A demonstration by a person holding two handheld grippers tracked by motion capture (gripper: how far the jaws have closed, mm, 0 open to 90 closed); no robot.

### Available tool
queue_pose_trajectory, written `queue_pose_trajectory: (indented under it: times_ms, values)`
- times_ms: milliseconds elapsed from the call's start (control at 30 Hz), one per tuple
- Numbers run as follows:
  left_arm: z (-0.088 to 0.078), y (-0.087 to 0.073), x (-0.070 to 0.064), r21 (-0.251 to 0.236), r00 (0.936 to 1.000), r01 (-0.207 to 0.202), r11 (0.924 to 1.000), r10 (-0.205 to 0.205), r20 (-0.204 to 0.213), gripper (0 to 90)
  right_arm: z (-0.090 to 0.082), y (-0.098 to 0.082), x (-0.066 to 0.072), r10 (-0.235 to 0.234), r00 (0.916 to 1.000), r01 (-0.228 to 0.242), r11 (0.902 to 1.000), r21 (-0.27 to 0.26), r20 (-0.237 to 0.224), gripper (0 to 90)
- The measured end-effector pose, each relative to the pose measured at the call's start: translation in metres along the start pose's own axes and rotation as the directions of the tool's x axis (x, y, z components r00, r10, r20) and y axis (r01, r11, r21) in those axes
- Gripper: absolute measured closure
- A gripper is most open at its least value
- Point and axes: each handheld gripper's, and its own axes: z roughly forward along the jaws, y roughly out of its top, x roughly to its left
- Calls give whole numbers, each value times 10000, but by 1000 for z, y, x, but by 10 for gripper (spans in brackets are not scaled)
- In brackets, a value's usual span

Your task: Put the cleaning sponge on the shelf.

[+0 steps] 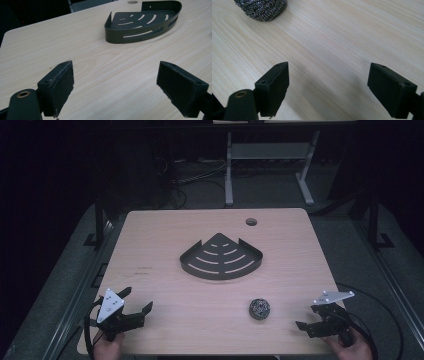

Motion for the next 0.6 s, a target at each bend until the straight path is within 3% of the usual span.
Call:
queue_pose_trajectory:
  times_ms: [600]
  values:
    - [-1, -1, 1, 49, 10000, 2, 10000, -2, 21, 137, 5, 6, 9, -323, 9993, 325, 9994, 74, -196, 171]
